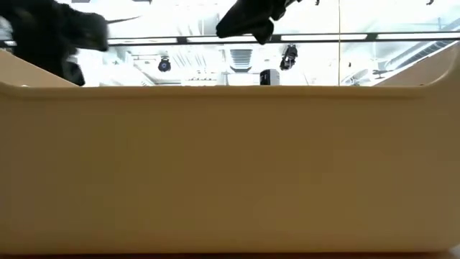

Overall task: Sort batteries
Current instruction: Put the black battery into the yellow bin

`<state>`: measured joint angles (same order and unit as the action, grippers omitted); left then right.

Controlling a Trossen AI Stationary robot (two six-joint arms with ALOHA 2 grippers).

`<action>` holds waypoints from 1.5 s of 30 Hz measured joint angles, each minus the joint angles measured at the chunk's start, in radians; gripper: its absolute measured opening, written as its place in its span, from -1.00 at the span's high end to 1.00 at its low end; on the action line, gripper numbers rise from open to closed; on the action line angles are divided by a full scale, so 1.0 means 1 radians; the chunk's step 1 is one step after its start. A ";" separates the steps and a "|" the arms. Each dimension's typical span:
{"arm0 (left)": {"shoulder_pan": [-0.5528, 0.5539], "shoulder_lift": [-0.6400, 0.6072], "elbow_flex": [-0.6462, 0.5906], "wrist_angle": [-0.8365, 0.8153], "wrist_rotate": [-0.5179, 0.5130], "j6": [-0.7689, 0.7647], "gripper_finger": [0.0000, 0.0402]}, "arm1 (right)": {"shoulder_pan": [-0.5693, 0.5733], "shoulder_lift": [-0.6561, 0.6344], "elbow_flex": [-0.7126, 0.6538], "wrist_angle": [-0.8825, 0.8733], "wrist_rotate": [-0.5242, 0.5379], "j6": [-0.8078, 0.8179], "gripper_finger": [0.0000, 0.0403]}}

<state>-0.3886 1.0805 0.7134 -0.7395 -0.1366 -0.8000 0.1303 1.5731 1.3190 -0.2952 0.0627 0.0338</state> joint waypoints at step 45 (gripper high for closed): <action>-0.894 0.474 0.370 -0.294 0.029 -0.864 0.57 | 0.193 0.019 -0.070 0.151 0.073 0.178 0.74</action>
<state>-1.2826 1.5543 1.0838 -1.0331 -0.1071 -1.6636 0.3229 1.5921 1.2488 -0.1440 0.1359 0.2119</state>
